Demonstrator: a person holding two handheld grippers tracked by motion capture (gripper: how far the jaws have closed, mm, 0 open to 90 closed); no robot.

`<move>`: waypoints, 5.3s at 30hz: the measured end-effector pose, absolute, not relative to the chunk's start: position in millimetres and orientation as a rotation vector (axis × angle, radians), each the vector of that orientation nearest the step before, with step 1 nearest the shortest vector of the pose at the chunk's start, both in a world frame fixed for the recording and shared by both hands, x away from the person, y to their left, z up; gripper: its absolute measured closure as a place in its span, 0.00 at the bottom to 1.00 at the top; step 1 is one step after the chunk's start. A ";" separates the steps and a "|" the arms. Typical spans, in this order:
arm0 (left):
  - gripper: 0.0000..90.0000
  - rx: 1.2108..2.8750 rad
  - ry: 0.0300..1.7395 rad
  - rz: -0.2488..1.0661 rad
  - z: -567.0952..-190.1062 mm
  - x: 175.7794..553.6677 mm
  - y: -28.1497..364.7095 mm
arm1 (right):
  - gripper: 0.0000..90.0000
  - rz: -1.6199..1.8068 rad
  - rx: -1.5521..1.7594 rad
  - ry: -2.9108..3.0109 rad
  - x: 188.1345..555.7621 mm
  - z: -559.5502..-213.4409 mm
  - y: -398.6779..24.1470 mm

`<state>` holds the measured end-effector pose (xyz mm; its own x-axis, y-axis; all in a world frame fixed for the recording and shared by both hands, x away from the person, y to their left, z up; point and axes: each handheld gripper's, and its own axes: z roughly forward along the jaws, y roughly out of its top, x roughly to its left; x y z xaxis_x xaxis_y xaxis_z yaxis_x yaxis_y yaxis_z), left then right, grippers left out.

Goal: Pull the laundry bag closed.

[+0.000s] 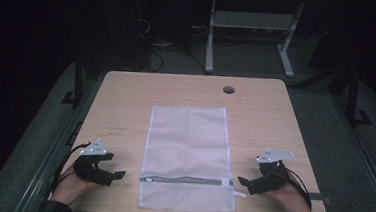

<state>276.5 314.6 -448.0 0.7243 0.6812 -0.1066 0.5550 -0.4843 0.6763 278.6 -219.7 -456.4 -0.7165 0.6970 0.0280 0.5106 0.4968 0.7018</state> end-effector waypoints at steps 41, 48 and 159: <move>0.15 2.248 0.892 0.195 -442.4 272.8 301.2 | 0.00 1.124 0.574 2.721 274.0 -434.1 -123.0; 0.15 2.262 0.877 0.186 -443.2 272.7 298.6 | 0.00 1.141 0.516 2.744 276.4 -431.4 -104.6; 0.69 2.190 0.758 -0.024 -427.3 266.5 253.1 | 0.95 1.301 0.414 2.790 291.9 -433.2 -15.7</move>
